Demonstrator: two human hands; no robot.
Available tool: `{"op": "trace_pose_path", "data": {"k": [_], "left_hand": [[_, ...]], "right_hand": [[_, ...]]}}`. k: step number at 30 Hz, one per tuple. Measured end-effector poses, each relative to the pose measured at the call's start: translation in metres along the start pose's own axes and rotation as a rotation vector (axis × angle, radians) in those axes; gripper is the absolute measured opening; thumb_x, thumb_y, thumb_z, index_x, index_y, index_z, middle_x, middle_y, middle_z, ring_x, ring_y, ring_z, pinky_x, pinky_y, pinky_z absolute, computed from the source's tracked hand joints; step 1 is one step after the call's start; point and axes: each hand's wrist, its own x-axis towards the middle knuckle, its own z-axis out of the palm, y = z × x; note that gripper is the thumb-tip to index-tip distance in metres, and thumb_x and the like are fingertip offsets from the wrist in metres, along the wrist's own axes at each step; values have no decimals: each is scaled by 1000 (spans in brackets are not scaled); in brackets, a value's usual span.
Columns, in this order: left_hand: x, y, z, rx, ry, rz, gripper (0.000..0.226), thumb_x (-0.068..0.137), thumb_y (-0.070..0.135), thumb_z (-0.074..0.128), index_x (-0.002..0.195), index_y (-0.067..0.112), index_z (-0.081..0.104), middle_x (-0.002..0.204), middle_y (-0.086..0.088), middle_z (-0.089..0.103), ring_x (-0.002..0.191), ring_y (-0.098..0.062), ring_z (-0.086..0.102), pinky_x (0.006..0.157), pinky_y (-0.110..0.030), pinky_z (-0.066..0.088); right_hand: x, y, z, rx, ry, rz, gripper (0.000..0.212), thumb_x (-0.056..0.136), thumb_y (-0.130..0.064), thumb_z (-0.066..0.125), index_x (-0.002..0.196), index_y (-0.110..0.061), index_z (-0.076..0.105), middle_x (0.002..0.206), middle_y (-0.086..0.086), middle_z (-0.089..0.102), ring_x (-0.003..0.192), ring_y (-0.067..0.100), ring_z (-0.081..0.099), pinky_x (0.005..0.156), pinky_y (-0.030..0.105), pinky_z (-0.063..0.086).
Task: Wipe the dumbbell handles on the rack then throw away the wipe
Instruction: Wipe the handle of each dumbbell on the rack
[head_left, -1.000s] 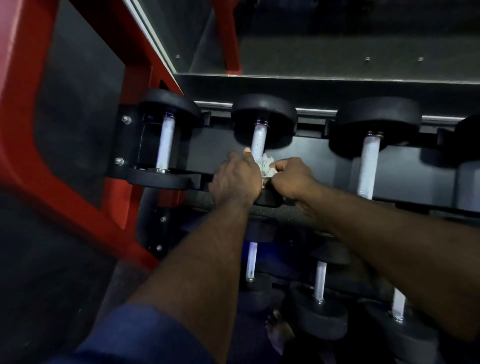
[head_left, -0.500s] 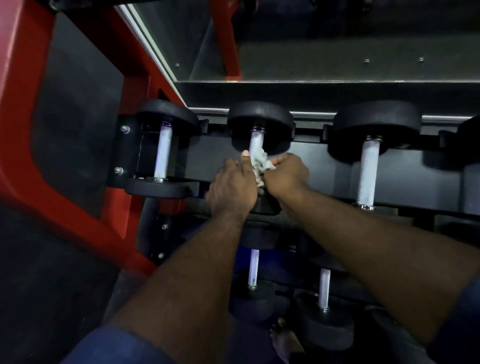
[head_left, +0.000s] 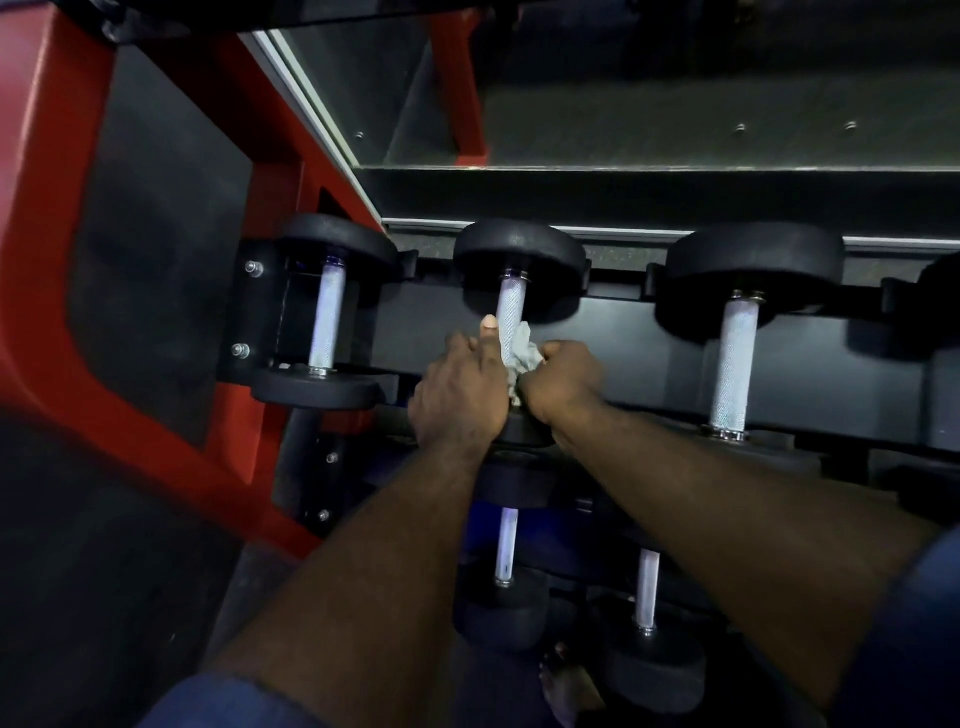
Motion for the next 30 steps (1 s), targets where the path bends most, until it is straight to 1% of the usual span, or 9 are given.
{"op": "trace_pose_path", "data": {"k": [5, 9, 13, 16, 18, 21, 24, 26, 30], "left_hand": [[0, 1, 0, -6, 11, -5, 59, 106, 66, 18, 124, 22, 55, 125, -14, 66, 117, -38, 59, 85, -43, 33], [3, -2, 3, -13, 28, -9, 57, 106, 65, 20, 120, 23, 55, 121, -14, 66, 114, -38, 60, 91, -46, 41], [5, -3, 6, -32, 64, -43, 55, 107, 64, 22, 117, 22, 56, 116, -13, 68, 111, -37, 61, 91, -46, 44], [6, -4, 9, -114, 139, -148, 51, 107, 63, 24, 116, 25, 57, 115, -8, 68, 108, -32, 61, 83, -41, 41], [6, -4, 11, -251, 216, -272, 44, 109, 55, 29, 118, 23, 58, 119, -8, 67, 111, -33, 60, 82, -38, 37], [9, -6, 15, -511, 319, -493, 34, 110, 38, 36, 122, 19, 61, 127, -10, 67, 121, -35, 57, 94, -38, 39], [11, -9, 17, -607, 334, -541, 27, 106, 29, 42, 120, 21, 64, 125, -6, 69, 119, -31, 58, 98, -35, 41], [12, -11, 20, -614, 344, -503, 22, 105, 27, 45, 113, 24, 65, 119, -4, 71, 113, -29, 61, 97, -36, 45], [18, -17, 17, -659, 330, -485, 19, 102, 25, 48, 105, 26, 67, 111, -3, 73, 107, -27, 63, 99, -41, 48]], "right_hand": [[15, -4, -24, 27, 275, -64, 18, 75, -13, 69, 90, -20, 76, 79, -7, 73, 73, 12, 67, 59, 22, 48], [17, 12, 1, 164, -230, 21, 27, 72, 0, 66, 89, -18, 79, 79, -2, 78, 77, 20, 76, 77, 47, 63], [13, 25, -15, 241, -399, 26, 34, 78, 14, 65, 99, -11, 77, 92, 4, 79, 90, 25, 76, 87, 46, 61], [10, 26, -24, 219, -446, 24, 27, 80, 11, 71, 97, -10, 76, 89, 3, 79, 86, 20, 75, 84, 38, 61], [15, 18, -8, 93, -335, 38, 22, 76, 1, 73, 93, -11, 77, 84, 0, 78, 81, 21, 75, 76, 38, 62], [19, 8, 3, -44, -222, 42, 16, 71, -12, 72, 87, -15, 76, 81, -2, 76, 79, 21, 74, 68, 35, 60], [17, 15, -14, 11, -387, 62, 26, 61, -18, 84, 87, -17, 78, 81, -4, 78, 84, 18, 76, 79, 38, 63], [19, 19, -26, 63, -526, 54, 26, 70, -5, 87, 92, -14, 77, 88, -1, 79, 87, 16, 76, 83, 35, 61], [31, 8, -22, 26, -565, 47, 21, 79, 7, 78, 94, -7, 77, 76, 2, 76, 55, 4, 65, 48, 19, 50]]}}
